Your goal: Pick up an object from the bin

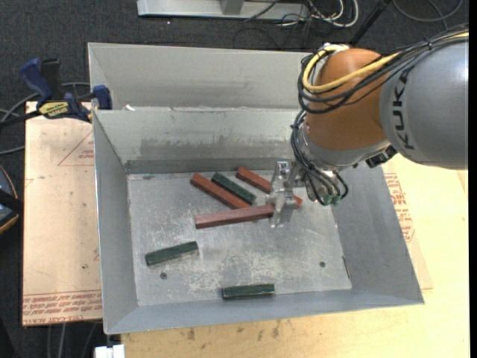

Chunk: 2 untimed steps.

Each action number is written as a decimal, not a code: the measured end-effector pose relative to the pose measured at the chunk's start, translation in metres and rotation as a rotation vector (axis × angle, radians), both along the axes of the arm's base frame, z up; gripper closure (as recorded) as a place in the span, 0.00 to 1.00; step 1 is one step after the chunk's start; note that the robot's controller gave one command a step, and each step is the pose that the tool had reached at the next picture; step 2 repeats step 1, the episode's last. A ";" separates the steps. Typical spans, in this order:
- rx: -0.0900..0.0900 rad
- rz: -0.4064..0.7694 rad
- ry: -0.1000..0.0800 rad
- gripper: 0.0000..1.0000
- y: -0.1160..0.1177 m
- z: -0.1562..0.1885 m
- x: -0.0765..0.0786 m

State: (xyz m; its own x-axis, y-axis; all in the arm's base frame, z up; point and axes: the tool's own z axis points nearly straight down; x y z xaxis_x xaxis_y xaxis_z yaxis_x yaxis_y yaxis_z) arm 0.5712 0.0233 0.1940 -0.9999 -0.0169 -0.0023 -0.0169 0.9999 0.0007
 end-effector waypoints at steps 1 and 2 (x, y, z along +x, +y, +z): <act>-0.001 0.251 -0.006 1.00 -0.018 0.169 0.029; -0.001 0.251 -0.006 1.00 -0.018 0.169 0.029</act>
Offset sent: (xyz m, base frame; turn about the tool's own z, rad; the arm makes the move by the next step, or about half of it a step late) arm 0.0000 0.0000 0.0000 0.0000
